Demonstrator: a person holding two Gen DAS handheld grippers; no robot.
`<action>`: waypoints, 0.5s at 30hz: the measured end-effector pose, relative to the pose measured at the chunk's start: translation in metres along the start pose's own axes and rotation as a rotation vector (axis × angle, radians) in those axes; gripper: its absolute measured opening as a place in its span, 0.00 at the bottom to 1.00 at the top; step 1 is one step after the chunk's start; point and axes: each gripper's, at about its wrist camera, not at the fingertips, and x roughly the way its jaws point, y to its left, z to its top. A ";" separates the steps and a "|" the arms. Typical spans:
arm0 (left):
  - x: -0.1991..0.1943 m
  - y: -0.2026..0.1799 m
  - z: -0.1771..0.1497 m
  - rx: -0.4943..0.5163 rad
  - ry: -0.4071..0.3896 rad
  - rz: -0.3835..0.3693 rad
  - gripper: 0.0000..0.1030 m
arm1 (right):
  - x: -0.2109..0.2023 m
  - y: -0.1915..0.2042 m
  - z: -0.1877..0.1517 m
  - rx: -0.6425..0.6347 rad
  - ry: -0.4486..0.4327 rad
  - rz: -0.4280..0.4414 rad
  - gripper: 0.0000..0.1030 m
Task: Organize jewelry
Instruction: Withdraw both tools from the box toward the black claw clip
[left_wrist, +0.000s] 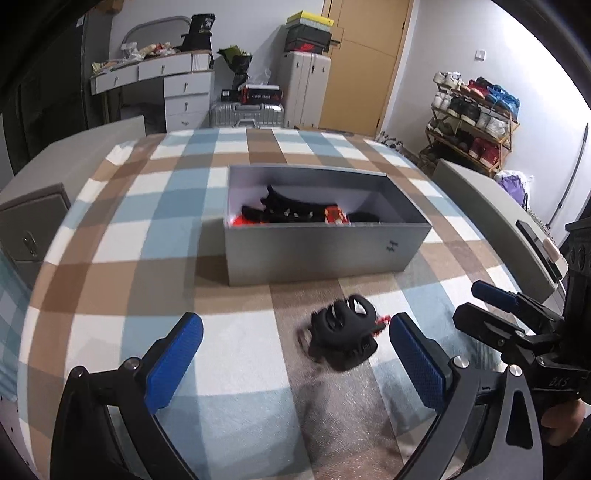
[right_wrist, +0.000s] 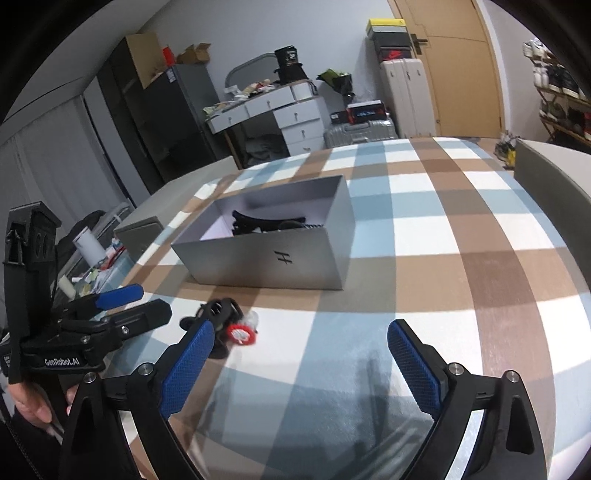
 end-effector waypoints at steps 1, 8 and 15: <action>0.002 -0.001 -0.001 0.002 0.008 0.002 0.96 | -0.001 0.000 -0.001 -0.002 0.000 -0.004 0.94; 0.012 -0.005 -0.006 -0.020 0.063 -0.056 0.96 | -0.004 0.002 -0.004 -0.030 -0.014 -0.023 0.97; 0.015 -0.017 -0.007 0.032 0.068 -0.088 0.95 | -0.003 -0.002 -0.004 -0.007 -0.019 -0.006 0.97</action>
